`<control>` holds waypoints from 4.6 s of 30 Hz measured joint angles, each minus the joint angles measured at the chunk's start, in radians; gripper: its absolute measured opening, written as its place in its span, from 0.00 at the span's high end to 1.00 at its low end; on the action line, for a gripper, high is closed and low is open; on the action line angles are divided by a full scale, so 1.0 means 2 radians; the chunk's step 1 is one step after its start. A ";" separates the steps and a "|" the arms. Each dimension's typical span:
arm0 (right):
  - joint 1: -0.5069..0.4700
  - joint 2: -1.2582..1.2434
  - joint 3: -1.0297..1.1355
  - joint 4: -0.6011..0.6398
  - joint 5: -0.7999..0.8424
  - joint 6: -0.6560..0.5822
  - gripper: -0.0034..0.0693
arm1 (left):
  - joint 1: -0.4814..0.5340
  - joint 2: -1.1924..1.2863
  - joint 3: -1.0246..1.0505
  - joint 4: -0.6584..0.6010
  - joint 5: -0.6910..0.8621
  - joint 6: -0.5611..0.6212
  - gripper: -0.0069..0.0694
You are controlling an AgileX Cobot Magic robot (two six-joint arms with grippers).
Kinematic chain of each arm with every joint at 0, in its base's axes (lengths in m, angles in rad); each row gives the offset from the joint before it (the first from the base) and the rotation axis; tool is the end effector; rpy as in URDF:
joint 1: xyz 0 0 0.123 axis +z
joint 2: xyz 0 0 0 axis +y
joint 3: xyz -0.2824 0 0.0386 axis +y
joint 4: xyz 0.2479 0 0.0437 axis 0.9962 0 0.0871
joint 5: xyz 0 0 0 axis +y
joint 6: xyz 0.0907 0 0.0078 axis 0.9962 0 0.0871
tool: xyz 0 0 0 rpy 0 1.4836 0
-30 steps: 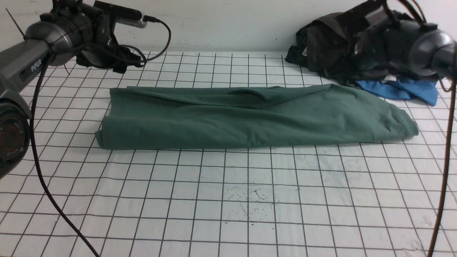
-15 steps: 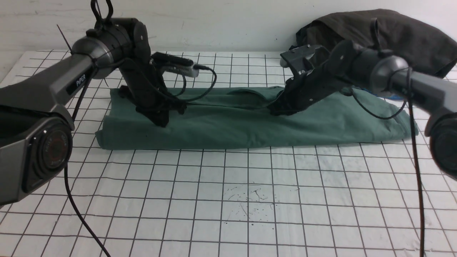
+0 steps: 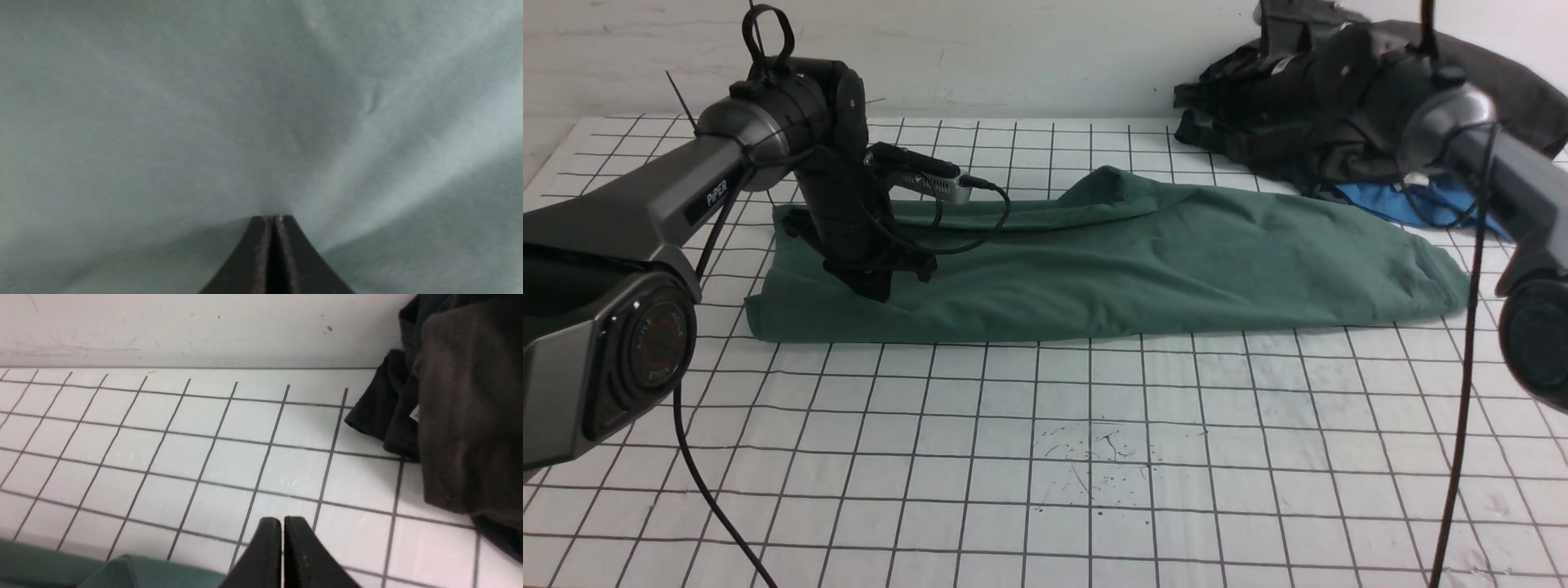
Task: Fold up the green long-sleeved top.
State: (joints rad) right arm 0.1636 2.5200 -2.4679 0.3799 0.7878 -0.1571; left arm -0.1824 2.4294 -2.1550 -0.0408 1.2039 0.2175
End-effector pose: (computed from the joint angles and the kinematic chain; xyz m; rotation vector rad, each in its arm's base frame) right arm 0.5566 0.1162 0.2291 -0.1926 2.2886 0.4499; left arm 0.4966 -0.0951 0.1637 0.5718 2.9050 -0.0536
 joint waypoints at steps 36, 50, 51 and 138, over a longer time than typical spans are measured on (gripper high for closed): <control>-0.046 0.044 -0.030 0.086 0.176 -0.141 0.93 | 0.003 -0.003 0.004 0.010 0.001 0.034 0.92; -0.106 -0.024 0.079 -0.235 0.227 -0.014 0.92 | 0.079 -0.100 0.175 0.015 -0.007 0.015 0.92; -0.107 -0.028 0.080 -0.235 0.228 -0.011 0.92 | 0.081 -0.106 0.181 0.015 -0.005 0.015 0.92; 0.215 -0.083 0.211 -0.011 0.026 -0.008 0.92 | 0.059 -0.724 0.654 -0.095 -0.185 0.022 0.92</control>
State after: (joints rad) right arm 0.5929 2.3548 -2.0458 0.3582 0.8406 -0.1723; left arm -0.0637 0.9816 -0.8468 -0.2312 0.8343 0.2608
